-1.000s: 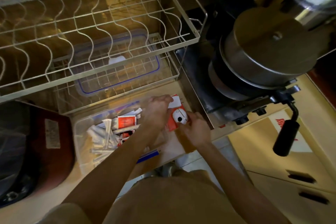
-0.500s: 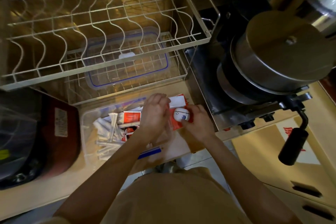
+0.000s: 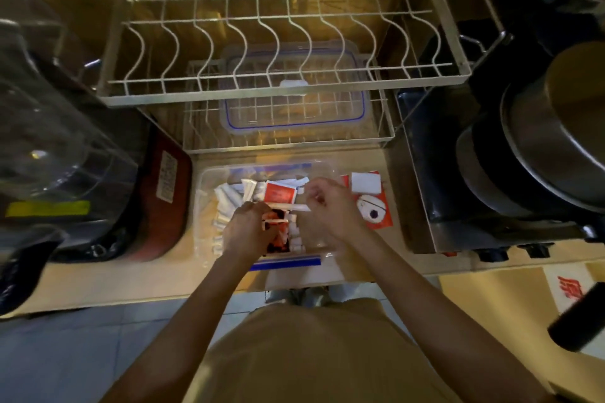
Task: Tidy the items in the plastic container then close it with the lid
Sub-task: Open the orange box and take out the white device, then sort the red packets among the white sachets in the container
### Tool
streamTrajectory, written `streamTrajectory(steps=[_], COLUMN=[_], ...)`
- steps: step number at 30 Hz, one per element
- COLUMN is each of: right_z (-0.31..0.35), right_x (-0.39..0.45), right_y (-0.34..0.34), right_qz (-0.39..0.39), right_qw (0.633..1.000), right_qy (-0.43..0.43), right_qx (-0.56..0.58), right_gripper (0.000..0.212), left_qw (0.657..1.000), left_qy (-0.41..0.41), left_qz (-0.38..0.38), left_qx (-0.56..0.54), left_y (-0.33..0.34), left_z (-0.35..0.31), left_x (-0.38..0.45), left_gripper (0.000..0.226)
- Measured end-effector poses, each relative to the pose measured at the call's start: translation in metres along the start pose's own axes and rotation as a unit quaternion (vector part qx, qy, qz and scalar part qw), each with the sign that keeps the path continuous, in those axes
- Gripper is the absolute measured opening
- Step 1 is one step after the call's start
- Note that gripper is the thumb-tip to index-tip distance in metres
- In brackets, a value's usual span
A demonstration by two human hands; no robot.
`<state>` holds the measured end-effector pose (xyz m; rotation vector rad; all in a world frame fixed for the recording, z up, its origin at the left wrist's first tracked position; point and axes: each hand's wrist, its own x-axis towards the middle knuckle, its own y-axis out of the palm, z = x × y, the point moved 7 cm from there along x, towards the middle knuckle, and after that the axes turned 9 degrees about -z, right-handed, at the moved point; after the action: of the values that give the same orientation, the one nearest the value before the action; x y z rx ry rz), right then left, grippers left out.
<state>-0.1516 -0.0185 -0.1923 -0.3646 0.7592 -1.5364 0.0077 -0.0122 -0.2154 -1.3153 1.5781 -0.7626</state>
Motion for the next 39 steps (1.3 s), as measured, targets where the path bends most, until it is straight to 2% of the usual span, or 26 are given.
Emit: streamTrajectory(steps=[4, 8, 11, 15, 18, 21, 26, 28, 32, 36, 39], right_z=[0.003, -0.010, -0.019, -0.022, -0.024, -0.022, -0.006, 0.006, 0.024, 0.033, 0.023], right_x=[0.017, 0.033, 0.043, 0.044, 0.041, 0.041, 0.038, 0.030, 0.000, -0.032, -0.033], right_y=[0.028, 0.048, 0.058, 0.066, 0.068, 0.066, 0.049, 0.039, 0.028, 0.039, 0.054], right_qz=[0.023, 0.030, 0.036, 0.030, 0.009, 0.000, -0.026, -0.060, -0.081, -0.042, 0.064], right_qw=[0.994, 0.983, 0.978, 0.974, 0.979, 0.991, 0.997, 0.997, 0.995, 0.960, 0.955], right_qy=[-0.029, -0.003, 0.030, 0.020, 0.038, 0.060, 0.077, 0.052, -0.047, -0.227, -0.213], right_qx=[-0.099, -0.178, -0.203, -0.222, -0.202, -0.121, -0.006, -0.008, -0.039, -0.161, -0.195], right_gripper=[0.033, 0.032, 0.032, 0.032, 0.019, 0.004, 0.026, 0.030, 0.015, 0.004, 0.018], left_qw=[0.999, 0.998, 0.999, 0.999, 0.999, 0.998, 0.994, 0.992, 0.990, 0.991, 0.987], left_qy=[-0.027, -0.039, -0.035, -0.032, -0.025, -0.038, -0.057, -0.073, -0.078, -0.059, -0.071], left_qz=[0.021, 0.027, 0.026, 0.032, 0.034, 0.043, 0.054, 0.059, 0.063, 0.065, 0.061], left_qx=[0.031, 0.030, 0.027, 0.024, 0.009, -0.017, -0.073, -0.087, -0.095, -0.106, -0.133], left_y=[0.008, 0.015, 0.019, 0.018, 0.019, 0.020, 0.019, 0.020, 0.019, 0.013, 0.011], left_z=[0.011, 0.016, 0.016, 0.017, 0.017, 0.019, 0.022, 0.024, 0.024, 0.018, 0.022], left_x=[0.002, 0.003, 0.003, 0.005, 0.006, 0.007, 0.009, 0.009, 0.010, 0.010, 0.010], left_gripper=[0.046, 0.050, 0.050, 0.046, 0.043, 0.041, 0.040, 0.042, 0.036, 0.017, 0.016])
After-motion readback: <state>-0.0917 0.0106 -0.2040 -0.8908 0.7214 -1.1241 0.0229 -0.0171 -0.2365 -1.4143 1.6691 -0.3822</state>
